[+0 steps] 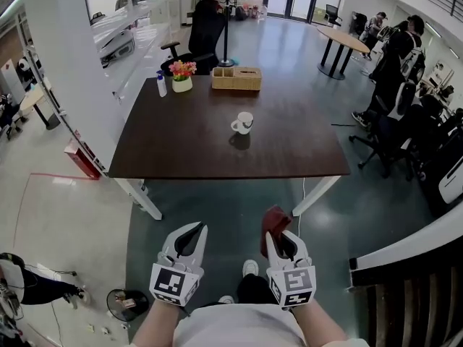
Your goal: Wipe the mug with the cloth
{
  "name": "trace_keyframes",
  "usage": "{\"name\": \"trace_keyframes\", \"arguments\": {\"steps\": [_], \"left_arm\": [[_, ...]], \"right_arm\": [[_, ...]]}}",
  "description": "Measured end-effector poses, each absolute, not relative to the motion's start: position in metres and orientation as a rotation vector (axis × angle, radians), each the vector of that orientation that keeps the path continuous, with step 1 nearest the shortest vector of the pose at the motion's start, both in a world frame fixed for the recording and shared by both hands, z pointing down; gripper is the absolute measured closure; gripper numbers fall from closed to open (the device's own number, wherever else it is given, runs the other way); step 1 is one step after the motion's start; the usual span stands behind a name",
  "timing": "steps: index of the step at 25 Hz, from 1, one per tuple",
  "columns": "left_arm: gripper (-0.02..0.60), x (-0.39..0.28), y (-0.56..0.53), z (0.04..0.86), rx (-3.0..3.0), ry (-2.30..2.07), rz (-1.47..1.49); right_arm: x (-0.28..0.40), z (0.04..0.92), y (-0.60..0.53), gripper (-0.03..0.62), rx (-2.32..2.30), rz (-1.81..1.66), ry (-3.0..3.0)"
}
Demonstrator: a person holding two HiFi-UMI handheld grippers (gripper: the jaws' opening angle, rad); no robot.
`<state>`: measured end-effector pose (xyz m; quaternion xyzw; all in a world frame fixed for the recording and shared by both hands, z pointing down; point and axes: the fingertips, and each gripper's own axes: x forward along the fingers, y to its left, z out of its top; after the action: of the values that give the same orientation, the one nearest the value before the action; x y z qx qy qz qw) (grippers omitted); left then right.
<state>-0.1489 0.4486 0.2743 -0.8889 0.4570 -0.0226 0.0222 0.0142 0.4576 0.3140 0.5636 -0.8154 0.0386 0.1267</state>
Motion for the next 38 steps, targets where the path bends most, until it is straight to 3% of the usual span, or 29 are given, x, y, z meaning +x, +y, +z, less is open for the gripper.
{"name": "trace_keyframes", "arguments": {"steps": [9,25,38], "left_arm": [[0.581,-0.140,0.362,0.296,-2.747,1.502,-0.150],[0.581,-0.061,0.134,0.308,-2.791,1.556,-0.198],[0.581,-0.059,0.031,0.371,-2.845,1.562,-0.328]], "right_arm": [[0.034,0.339,0.365,0.516,1.602,0.201,-2.390],[0.100,0.349,0.115,0.516,1.449,0.270,-2.439],[0.082,0.391,0.026,0.516,1.297,0.376,-2.440]]}}
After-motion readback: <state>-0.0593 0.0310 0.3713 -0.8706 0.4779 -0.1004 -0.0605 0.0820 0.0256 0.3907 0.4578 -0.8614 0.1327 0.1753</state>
